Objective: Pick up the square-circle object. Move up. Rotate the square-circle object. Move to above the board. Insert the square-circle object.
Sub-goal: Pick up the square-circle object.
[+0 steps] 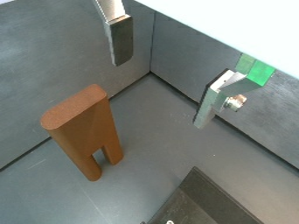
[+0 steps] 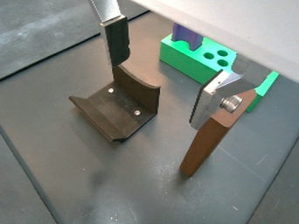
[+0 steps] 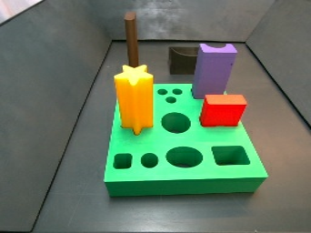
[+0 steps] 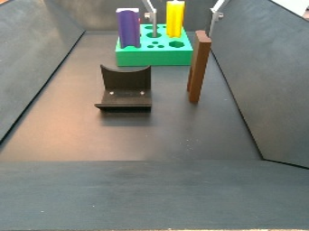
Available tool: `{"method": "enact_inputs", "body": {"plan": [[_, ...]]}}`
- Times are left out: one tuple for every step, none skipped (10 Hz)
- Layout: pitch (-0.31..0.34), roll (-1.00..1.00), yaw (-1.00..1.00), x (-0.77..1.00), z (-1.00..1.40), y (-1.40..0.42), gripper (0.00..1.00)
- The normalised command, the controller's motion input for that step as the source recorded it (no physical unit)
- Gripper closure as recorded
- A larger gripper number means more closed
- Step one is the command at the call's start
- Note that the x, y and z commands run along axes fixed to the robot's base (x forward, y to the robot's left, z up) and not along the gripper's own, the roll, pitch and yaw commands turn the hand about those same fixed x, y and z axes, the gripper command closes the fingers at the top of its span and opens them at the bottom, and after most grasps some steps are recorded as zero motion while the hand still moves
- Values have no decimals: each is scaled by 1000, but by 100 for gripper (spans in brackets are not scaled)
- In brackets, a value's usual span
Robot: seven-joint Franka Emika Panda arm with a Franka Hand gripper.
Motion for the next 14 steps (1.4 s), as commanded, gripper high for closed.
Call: {"method": "enact_inputs", "body": {"plan": [[-67, 170, -46, -451, -129, -546, 0], [-189, 131, 0, -854, -209, -580, 0], [-210, 161, 0, -729, -180, -543, 0], [-140, 143, 0, -371, -149, -331, 0], [-80, 139, 0, -294, -180, -211, 0], [-69, 107, 0, -217, -394, -211, 0], [-47, 124, 0, -6, -543, -200, 0], [0, 49, 0, 60, -554, -91, 0], [19, 0, 0, 77, -529, -26, 0], [20, 0, 0, 0, -414, 0, 0], [-34, 0, 0, -129, -23, 0, 0], [-6, 3, 0, 0, 0, 0, 0], [-10, 0, 0, -9, 0, 0, 0], [0, 0, 0, 0, 0, 0, 0]]}}
